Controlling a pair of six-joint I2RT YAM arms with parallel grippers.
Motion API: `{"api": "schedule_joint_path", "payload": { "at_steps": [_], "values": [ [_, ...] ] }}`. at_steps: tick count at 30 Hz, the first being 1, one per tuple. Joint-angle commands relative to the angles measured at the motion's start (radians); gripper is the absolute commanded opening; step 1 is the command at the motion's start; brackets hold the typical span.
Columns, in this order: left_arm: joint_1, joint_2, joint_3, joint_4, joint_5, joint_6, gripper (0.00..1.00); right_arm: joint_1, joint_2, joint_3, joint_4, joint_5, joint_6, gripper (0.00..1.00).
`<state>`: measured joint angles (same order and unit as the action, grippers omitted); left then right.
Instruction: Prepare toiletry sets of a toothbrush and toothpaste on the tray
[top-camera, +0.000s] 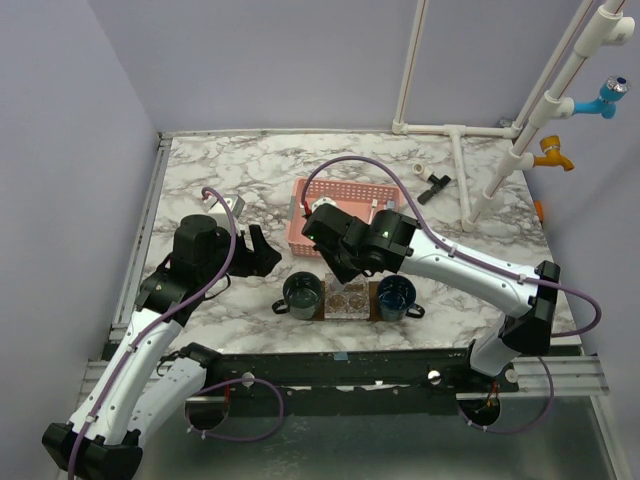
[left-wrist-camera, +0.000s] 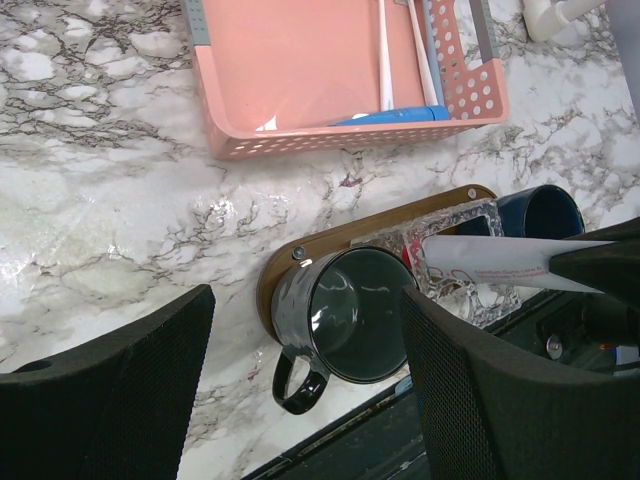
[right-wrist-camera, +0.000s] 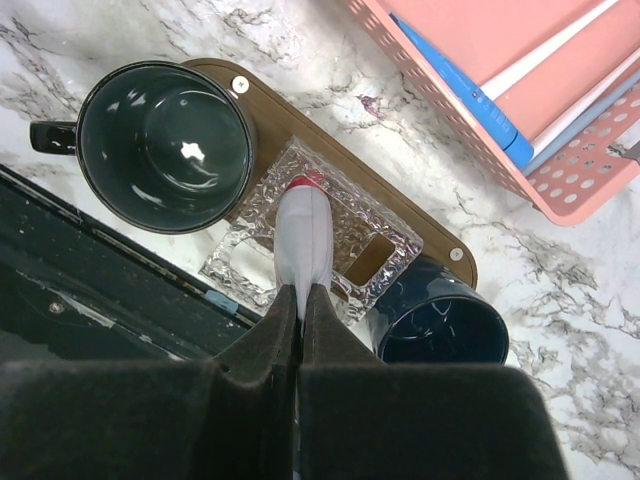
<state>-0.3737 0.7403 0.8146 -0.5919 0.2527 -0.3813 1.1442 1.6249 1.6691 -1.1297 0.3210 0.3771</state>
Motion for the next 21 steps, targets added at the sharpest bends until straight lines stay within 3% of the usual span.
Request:
{"api": "schedule_joint_path", "payload": {
  "at_steps": [1,21],
  "values": [
    [-0.003,-0.003,-0.009,0.01,-0.021,0.013,0.74,0.006,-0.005,-0.022,0.026,0.023,0.009,0.0],
    [-0.004,-0.009,-0.011,0.006,-0.032,0.016,0.74,0.006,0.05,-0.098,0.118,0.024,0.038,0.0]
  ]
}}
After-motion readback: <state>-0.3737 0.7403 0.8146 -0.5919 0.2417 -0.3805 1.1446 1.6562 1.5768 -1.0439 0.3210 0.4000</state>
